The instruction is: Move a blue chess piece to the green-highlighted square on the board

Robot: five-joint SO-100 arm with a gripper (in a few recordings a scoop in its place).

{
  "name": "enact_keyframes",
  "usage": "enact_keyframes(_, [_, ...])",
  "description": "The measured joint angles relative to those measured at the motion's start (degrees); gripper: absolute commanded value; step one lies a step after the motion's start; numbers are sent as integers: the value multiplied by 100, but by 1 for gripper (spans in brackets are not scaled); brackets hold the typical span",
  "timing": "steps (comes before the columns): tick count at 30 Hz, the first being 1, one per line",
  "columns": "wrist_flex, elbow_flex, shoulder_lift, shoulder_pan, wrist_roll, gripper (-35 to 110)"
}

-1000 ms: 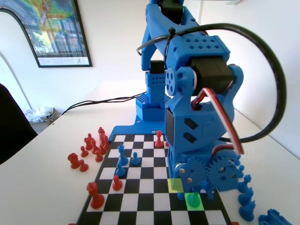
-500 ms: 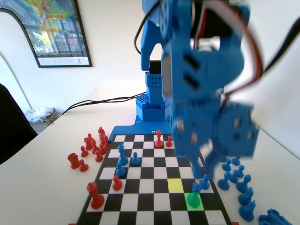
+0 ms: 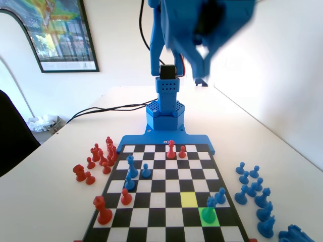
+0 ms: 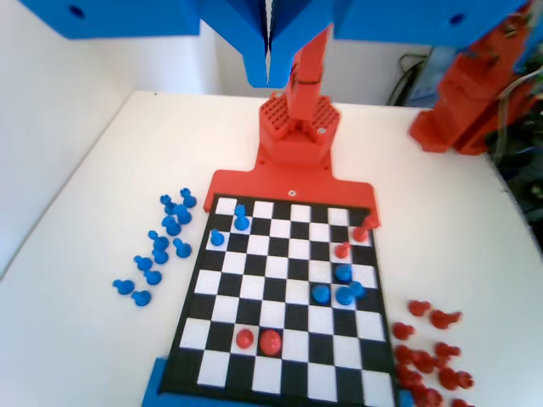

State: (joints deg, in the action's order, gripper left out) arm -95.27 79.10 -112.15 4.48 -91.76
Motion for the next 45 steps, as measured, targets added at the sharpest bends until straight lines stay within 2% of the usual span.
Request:
enact_keyframes(5, [-554, 308, -1037, -53, -325, 1])
enact_keyframes(9, [-747, 1187, -2162, -237, -580, 1])
enact_keyframes(20, [-141, 3639, -4799, -299, -782, 1])
enact_keyframes(28, [299, 4500, -5502, -272, -782, 1])
enact_keyframes(45, [404, 4544, -6152, -536, -738, 1])
